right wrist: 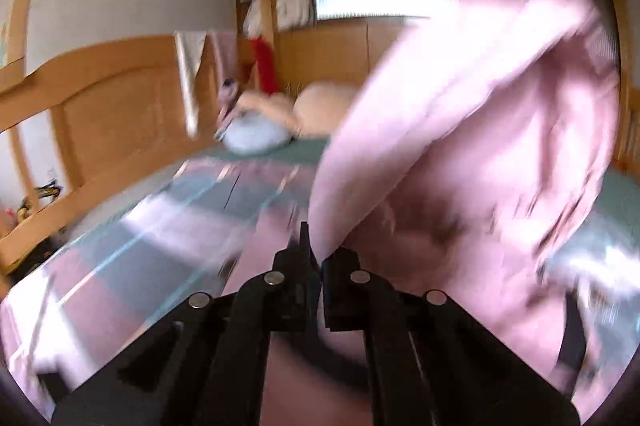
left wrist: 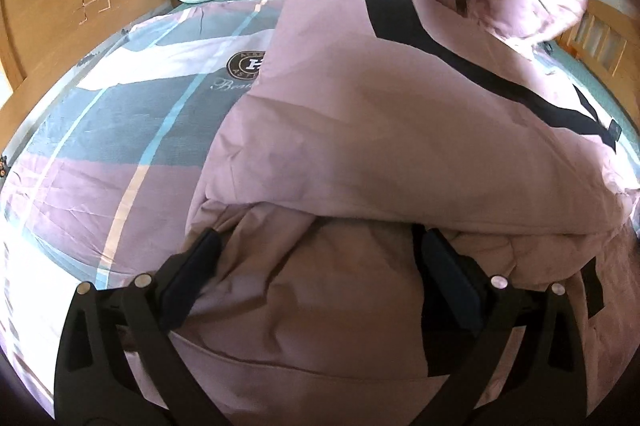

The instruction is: Fold large clothes

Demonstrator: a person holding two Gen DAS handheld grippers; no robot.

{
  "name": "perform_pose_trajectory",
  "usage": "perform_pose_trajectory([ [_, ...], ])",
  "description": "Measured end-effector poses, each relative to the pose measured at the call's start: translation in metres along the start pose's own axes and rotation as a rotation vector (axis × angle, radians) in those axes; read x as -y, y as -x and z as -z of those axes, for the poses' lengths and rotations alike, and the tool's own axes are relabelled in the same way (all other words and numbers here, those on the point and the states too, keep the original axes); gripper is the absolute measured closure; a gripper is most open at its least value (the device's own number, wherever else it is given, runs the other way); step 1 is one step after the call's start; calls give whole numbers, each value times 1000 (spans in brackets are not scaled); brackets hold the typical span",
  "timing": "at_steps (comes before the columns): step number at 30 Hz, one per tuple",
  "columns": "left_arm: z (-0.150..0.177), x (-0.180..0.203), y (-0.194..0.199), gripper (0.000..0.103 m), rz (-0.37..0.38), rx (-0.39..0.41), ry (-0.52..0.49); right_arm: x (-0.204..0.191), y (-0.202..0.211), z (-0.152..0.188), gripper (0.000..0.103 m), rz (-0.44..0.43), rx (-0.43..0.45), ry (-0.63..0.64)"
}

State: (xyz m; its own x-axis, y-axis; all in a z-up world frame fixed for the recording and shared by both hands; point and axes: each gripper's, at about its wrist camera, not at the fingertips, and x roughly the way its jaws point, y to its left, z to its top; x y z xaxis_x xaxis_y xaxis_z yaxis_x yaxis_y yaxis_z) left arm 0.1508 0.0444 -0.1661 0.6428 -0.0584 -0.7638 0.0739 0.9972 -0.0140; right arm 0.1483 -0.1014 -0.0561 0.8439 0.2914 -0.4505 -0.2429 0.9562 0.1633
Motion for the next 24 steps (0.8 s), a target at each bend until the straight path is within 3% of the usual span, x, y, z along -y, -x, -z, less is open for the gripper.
perform_pose_trajectory([
  [4,0,3,-4,2,-22,-12,-26,10,5,57,93,-9,-215,-61],
  [6,1,2,-3,2,-14,-14,-21,11,20,69,70,-11,-282,-60],
  [7,0,1,-4,2,-10,-16,-19,11,34,73,47,-7,-286,-52],
  [8,-1,1,-5,2,-9,-17,-18,12,47,74,35,2,-275,-39],
  [11,-1,0,-7,2,-11,-19,-18,16,88,73,21,61,-246,24],
  [14,-1,1,-9,2,-22,-18,-27,29,136,61,21,113,-134,62],
  [18,2,3,-8,2,-32,-13,-35,56,150,38,11,323,-10,171],
  [20,2,4,-9,2,-36,-13,-38,71,130,38,2,416,-62,212],
  [22,3,6,-10,2,-45,-14,-43,78,100,52,1,481,-177,260],
  [24,4,6,-10,2,-51,-14,-47,76,84,70,4,496,-194,269],
])
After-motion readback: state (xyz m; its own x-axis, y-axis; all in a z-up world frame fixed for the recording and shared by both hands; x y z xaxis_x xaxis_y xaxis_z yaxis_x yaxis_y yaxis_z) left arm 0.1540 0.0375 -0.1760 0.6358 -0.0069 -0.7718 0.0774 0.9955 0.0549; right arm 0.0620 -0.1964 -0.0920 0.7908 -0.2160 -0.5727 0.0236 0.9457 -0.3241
